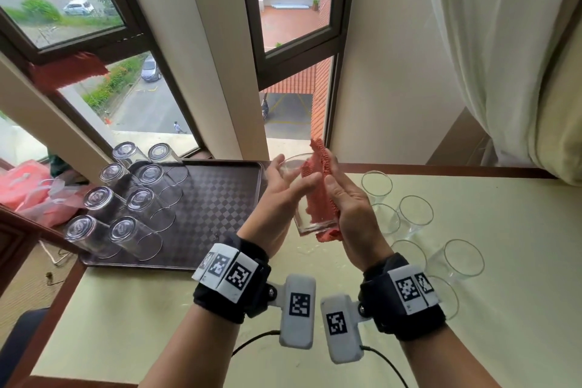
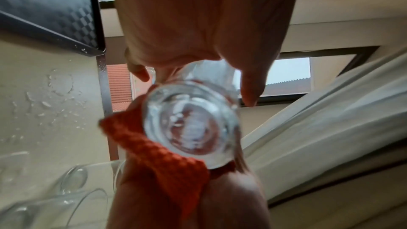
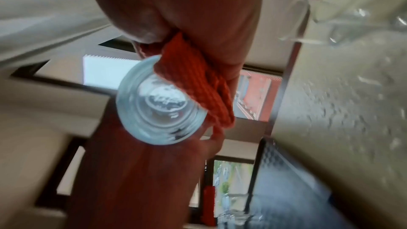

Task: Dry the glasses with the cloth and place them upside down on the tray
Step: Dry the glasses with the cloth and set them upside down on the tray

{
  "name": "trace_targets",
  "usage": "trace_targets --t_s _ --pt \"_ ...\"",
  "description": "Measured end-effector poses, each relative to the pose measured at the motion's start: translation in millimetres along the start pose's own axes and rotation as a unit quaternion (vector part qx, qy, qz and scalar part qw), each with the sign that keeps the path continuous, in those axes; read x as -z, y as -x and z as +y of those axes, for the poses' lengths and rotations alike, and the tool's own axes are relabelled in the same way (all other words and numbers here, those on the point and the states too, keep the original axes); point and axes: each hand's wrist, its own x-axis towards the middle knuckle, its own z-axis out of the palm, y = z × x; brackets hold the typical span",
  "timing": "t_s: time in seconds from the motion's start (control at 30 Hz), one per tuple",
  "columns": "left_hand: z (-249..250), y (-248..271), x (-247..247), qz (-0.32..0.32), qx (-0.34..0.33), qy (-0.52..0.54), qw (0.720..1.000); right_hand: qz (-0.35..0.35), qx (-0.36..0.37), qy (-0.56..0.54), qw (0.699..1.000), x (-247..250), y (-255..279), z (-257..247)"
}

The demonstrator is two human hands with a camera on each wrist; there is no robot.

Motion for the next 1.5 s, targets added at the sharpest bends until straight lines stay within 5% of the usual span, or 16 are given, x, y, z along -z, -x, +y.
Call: trace_targets --t_s 0.23,0.37,0.5,0.73,1.03,1.27,1.4,1.5 --pt "-2 5 -5 -0.053 -0.011 0.058 0.997 -0.033 -0.100 -0.220 0.970 5 0 -13" --pt "1 4 2 0.046 -0.009 0.104 0.993 -0.021 -0.034 -0.081 0.996 6 -4 -15" --pt "4 -1 -2 0.010 -0.019 0.033 0.999 -0.018 0.011 0.006 1.000 1 -2 -8" --pt "-7 2 -5 -0.015 -0.008 0.093 0.996 -0.062 -0.082 -0.209 0.972 -1 3 -12" --pt "-5 -8 -6 0.056 -0.012 0.070 0.996 0.007 0.007 0.050 0.999 -2 -2 -7" --pt "1 -1 -10 -0.009 -0.018 0.057 0.998 -0.049 -0.055 -0.195 0.978 0 1 -14" --pt "8 0 -9 0.072 -0.011 0.083 0.994 0.017 0.011 -0.035 0.999 4 -4 -8" --pt "4 -4 -9 0.043 -0.014 0.060 0.997 0.035 0.045 0.047 0.997 -1 -2 -2"
